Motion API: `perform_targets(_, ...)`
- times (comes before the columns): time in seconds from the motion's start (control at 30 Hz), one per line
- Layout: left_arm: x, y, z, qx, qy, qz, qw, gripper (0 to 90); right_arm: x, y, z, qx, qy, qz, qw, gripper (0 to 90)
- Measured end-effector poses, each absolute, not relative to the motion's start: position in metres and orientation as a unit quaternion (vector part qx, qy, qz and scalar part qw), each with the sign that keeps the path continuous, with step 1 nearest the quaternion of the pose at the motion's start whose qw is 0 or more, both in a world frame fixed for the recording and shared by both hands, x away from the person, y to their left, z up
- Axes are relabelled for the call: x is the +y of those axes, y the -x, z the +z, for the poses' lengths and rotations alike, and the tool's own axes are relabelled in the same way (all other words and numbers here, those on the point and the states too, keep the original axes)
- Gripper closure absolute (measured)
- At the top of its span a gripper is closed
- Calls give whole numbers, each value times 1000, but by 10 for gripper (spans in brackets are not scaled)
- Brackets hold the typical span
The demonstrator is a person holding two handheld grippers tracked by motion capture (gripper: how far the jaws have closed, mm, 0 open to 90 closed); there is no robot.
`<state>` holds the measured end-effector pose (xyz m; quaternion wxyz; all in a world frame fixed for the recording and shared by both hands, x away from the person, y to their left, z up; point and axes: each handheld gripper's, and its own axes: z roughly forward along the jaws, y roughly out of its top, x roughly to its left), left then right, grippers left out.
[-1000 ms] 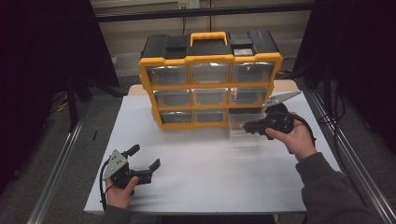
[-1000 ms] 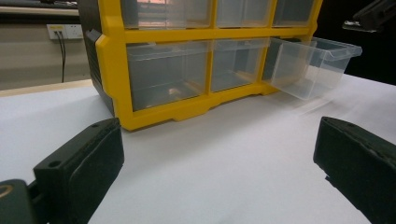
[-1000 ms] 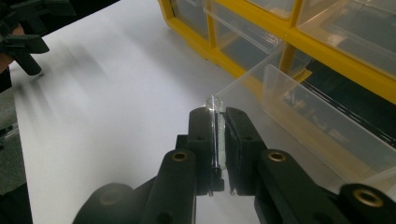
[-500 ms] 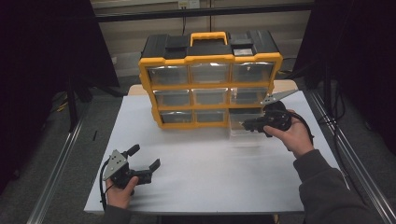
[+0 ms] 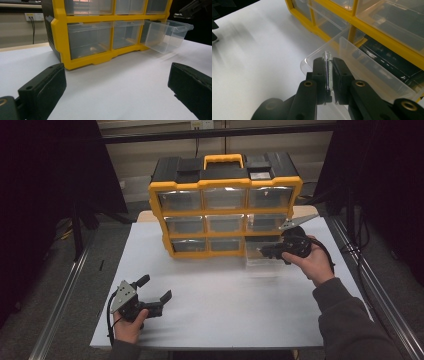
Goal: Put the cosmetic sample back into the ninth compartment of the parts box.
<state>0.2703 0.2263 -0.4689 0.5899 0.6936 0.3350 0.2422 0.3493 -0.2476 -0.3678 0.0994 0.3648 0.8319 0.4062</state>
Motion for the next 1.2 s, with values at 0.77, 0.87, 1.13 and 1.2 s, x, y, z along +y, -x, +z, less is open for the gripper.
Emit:
perform_targets(0.77, 226, -271, -469, 334, -693, 239, 593, 19, -250, -358, -372, 828, -377, 399, 113, 813)
perform_targets(0.87, 226, -271, -469, 336, -693, 239, 592, 19, -250, -359, -372, 828, -376, 400, 116, 813)
perform_targets(1.13, 226, -271, -470, 336, -693, 240, 591, 19, -250, -361, -372, 829, -377, 396, 118, 813)
perform_targets(1.2, 226, -271, -470, 336, -693, 239, 591, 19, -249, -362, -372, 829, -373, 397, 124, 812)
